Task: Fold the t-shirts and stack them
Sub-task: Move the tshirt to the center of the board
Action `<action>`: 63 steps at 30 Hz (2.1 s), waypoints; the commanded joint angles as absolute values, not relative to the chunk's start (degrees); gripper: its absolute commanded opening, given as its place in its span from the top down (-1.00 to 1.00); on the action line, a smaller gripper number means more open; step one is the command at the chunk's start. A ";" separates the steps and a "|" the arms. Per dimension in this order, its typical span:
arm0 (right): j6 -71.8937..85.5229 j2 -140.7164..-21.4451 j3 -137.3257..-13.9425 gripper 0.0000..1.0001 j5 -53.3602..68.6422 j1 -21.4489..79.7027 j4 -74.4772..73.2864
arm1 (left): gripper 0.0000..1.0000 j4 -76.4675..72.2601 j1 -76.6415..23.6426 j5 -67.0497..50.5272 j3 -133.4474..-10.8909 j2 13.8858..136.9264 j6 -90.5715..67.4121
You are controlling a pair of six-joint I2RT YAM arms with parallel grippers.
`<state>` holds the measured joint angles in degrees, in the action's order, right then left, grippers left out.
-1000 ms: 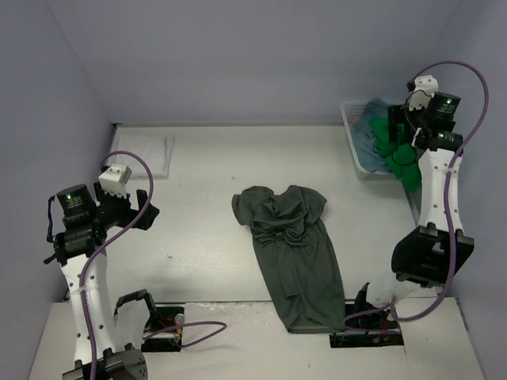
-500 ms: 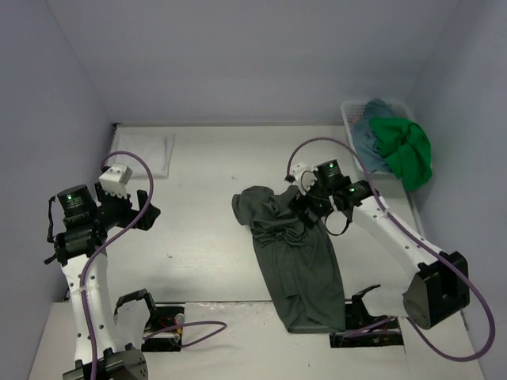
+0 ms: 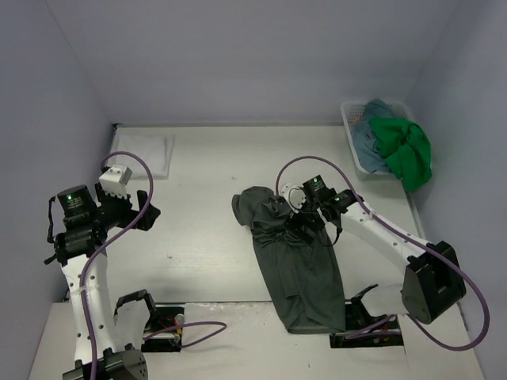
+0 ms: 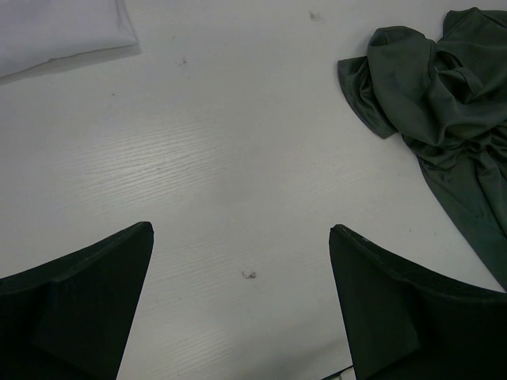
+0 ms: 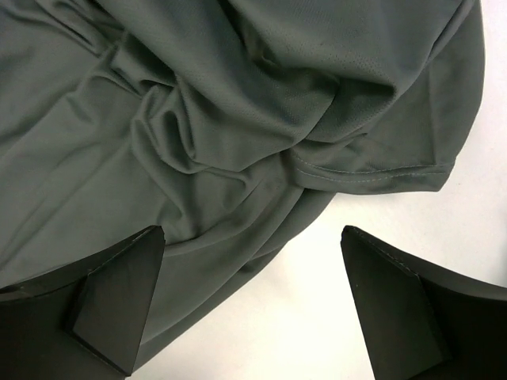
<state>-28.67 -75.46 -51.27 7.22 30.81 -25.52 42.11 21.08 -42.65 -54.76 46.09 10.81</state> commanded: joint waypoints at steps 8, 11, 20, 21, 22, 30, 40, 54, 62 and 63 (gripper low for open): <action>-30.24 -82.44 -56.33 -0.74 4.92 29.27 -17.67 | -0.74 39.29 21.53 -44.30 -55.46 45.70 10.63; -29.88 -82.97 -58.79 -0.72 6.06 28.65 -17.32 | -0.73 39.03 21.62 -44.12 -55.11 45.44 10.63; -29.09 -85.33 -63.72 -0.59 11.68 24.79 -16.35 | -0.74 38.67 21.62 -44.12 -54.93 45.62 10.55; -29.09 -86.65 -63.81 -0.57 12.30 24.52 -16.35 | -0.73 38.76 21.53 -44.12 -54.93 45.62 10.55; -29.09 -87.27 -63.72 -0.55 12.74 24.43 -16.26 | -0.73 38.76 21.62 -44.21 -54.93 45.62 10.55; -30.58 -91.93 -62.40 -0.48 14.24 24.35 -14.41 | -0.73 38.76 21.62 -44.38 -55.11 45.97 10.55; -31.99 -97.73 -64.51 0.28 15.91 24.35 -13.19 | -0.74 38.76 21.62 -44.30 -54.84 45.70 10.55; -31.20 -87.37 -71.62 1.00 9.58 23.73 -16.85 | -0.73 39.37 20.66 -48.07 -57.04 50.27 9.67; -31.11 -78.93 -81.65 1.00 9.93 22.85 -23.99 | -0.73 37.89 6.19 -44.48 -62.57 54.40 10.02; -31.03 -78.23 -81.48 1.00 9.84 22.76 -24.08 | -0.73 37.36 4.33 -43.69 -63.10 55.36 9.93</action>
